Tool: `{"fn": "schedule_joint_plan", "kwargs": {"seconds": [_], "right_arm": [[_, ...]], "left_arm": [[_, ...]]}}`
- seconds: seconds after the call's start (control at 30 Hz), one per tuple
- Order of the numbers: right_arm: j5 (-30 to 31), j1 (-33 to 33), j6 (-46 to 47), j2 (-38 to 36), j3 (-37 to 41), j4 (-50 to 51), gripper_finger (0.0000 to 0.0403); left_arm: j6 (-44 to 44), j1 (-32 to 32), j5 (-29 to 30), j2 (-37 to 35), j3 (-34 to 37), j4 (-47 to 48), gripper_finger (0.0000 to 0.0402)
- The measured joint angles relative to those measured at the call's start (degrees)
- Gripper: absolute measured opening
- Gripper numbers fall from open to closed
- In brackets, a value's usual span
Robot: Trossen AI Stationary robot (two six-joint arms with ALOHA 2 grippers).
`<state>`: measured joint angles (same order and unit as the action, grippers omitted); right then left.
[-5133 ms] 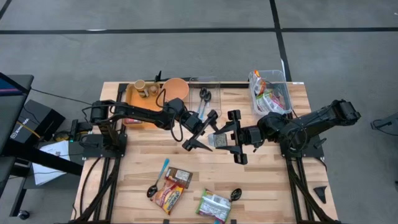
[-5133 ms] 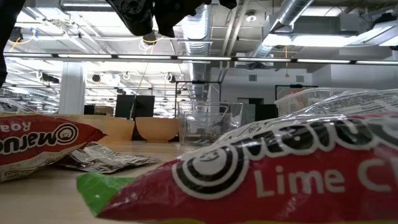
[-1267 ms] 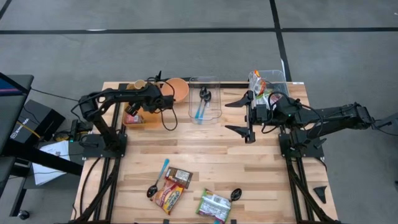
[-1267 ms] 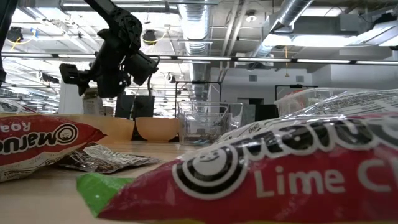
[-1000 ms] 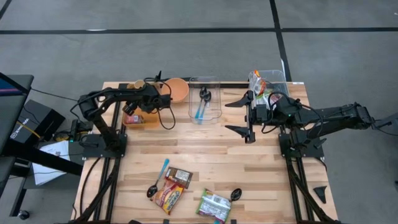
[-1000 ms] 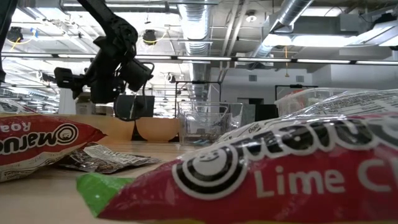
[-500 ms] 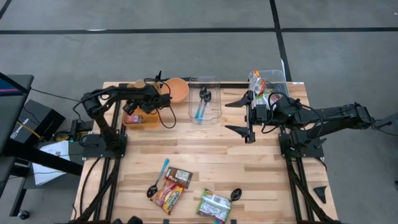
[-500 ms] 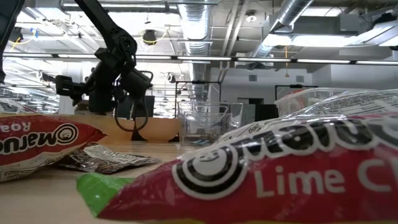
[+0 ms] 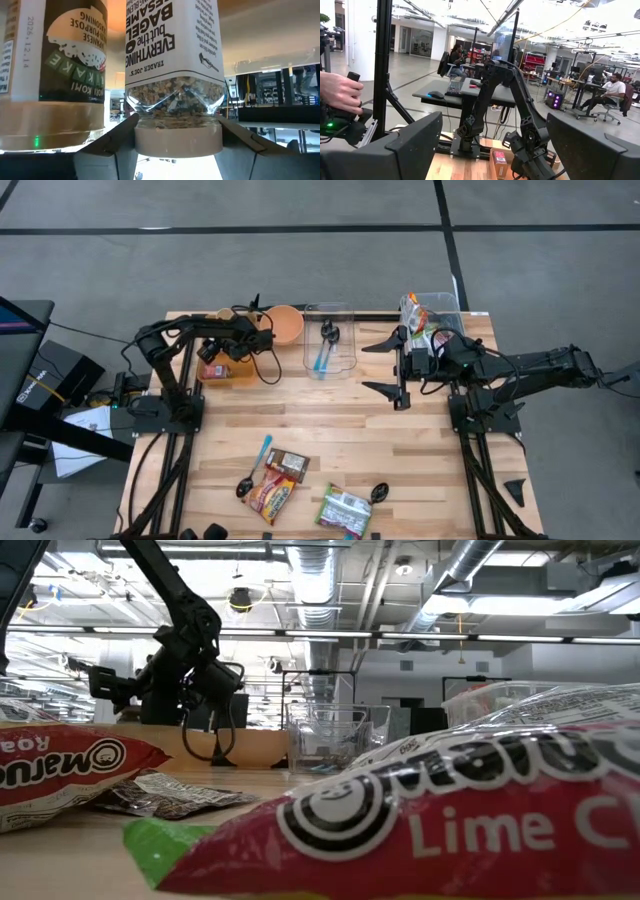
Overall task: Pick & Place Food Item
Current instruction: Put the white seasoning bottle into the orange bin
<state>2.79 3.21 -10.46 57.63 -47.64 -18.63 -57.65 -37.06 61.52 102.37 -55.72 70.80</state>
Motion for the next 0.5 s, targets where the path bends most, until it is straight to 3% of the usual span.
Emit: {"fn": "schedule_joint_plan", "kwargs": {"seconds": [0.5], "right_arm": [[0.0, 0.0, 0.0, 0.0, 0.0, 0.2, 0.0353]], "left_arm": [[2.6, 1.1, -2.9, 0.0, 0.0, 0.3, 0.0197]]}}
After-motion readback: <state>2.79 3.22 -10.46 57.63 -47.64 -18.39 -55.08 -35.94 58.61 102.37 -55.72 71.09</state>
